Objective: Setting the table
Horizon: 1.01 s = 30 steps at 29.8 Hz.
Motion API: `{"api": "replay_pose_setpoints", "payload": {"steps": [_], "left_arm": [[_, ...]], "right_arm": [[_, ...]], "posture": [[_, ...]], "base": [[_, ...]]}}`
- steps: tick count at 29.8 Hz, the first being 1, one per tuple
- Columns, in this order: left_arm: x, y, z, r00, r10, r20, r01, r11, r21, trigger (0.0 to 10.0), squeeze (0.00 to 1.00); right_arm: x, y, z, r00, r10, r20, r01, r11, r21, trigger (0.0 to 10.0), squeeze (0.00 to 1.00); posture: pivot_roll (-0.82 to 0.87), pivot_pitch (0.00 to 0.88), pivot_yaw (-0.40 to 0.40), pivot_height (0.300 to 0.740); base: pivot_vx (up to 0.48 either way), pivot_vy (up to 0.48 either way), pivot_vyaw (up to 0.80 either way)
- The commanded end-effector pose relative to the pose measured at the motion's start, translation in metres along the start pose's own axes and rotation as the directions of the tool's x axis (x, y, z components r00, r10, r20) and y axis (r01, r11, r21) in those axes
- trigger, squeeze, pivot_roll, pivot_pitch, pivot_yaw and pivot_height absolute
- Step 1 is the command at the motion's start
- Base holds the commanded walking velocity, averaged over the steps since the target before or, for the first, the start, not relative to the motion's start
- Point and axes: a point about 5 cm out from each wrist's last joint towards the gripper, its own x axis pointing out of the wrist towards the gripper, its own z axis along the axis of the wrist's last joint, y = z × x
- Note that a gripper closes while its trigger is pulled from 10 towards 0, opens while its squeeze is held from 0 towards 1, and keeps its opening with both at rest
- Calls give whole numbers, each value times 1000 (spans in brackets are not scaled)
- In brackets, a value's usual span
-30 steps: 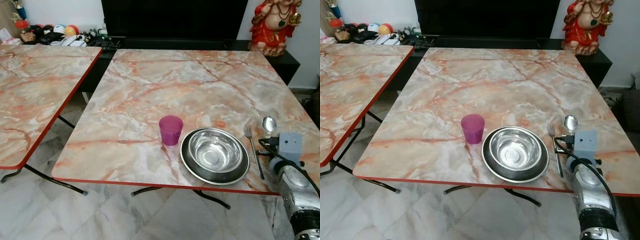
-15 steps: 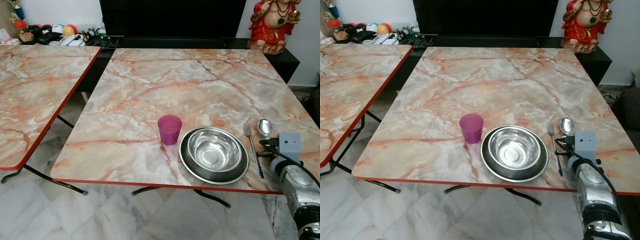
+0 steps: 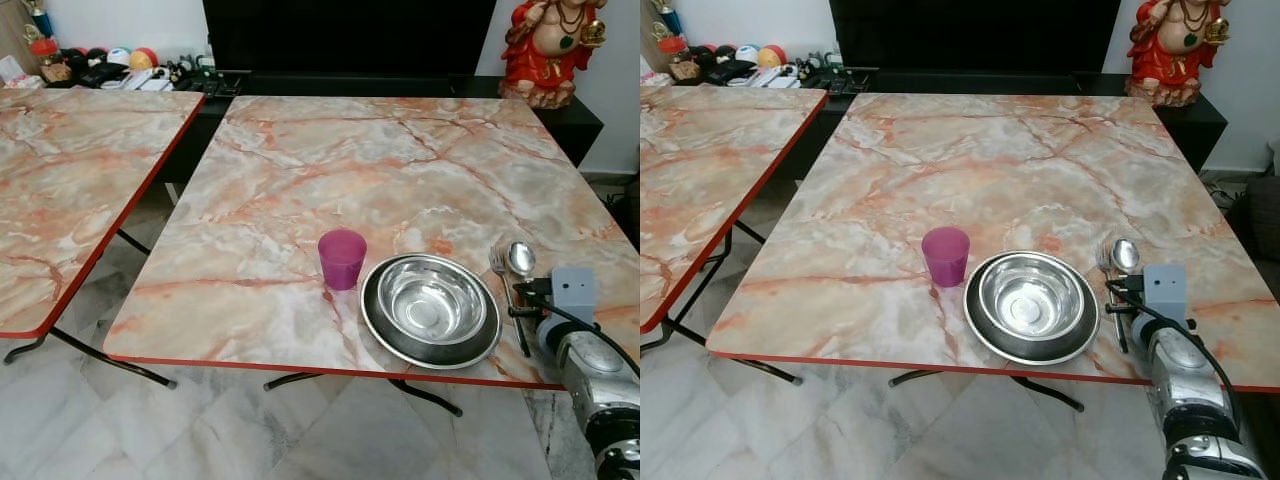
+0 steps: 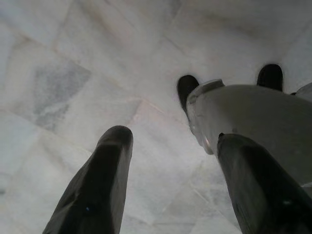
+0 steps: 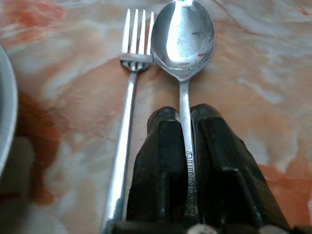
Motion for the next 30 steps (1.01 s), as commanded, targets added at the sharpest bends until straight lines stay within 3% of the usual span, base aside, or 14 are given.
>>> {"api": "replay_pose_setpoints", "payload": {"steps": [1, 2, 5, 7, 19, 20, 21, 22, 30], "left_arm": [[-1, -1, -6, 1000, 15, -21, -14, 999, 31, 10000, 0], [-1, 1, -4, 999, 30, -14, -29, 999, 31, 10000, 0], [-7, 30, -10, 992, 122, 6, -122, 992, -16, 10000, 0], [-8, 36, -10, 991, 136, 17, -136, 991, -5, 10000, 0], [-8, 36, -3, 989, 138, 53, -138, 990, 4, 10000, 0], [-8, 36, -2, 989, 139, 56, -139, 990, 4, 10000, 0], [-7, 37, 0, 987, 147, 68, -147, 989, -2, 10000, 0], [-7, 37, 1, 985, 153, 75, -153, 988, -5, 10000, 0], [-7, 41, 15, 976, 172, 130, -173, 985, -3, 10000, 0]], "right_arm": [[0, -3, 0, 1000, -3, -4, 3, 1000, -10, 10000, 0], [0, -3, 0, 1000, -3, -6, 3, 1000, -10, 10000, 0], [0, -3, -1, 1000, 0, -11, 0, 1000, -8, 10000, 0], [0, -2, -2, 1000, 4, -14, -5, 1000, -8, 10000, 0], [0, -2, -4, 1000, 4, -22, -4, 1000, -6, 10000, 0], [0, -2, -4, 1000, 5, -22, -5, 1000, -4, 10000, 122], [0, -2, -4, 1000, 4, -23, -4, 1000, -2, 10000, 400], [0, -2, -4, 1000, 3, -23, -3, 1000, -1, 10000, 439], [-2, -2, -11, 999, -10, -42, 10, 1000, 5, 10000, 380]], "posture": [[9, 135, 31, 740], [9, 134, 30, 740], [10, 134, 29, 740], [12, 134, 29, 740], [12, 134, 27, 740], [12, 134, 27, 740], [12, 134, 28, 740], [12, 134, 28, 740], [17, 134, 32, 740]], "base": [[0, 0, 0], [0, 0, 0], [0, 0, 0], [0, 0, 0], [0, 0, 0], [0, 0, 0], [0, 0, 0], [0, 0, 0], [0, 0, 0]]}}
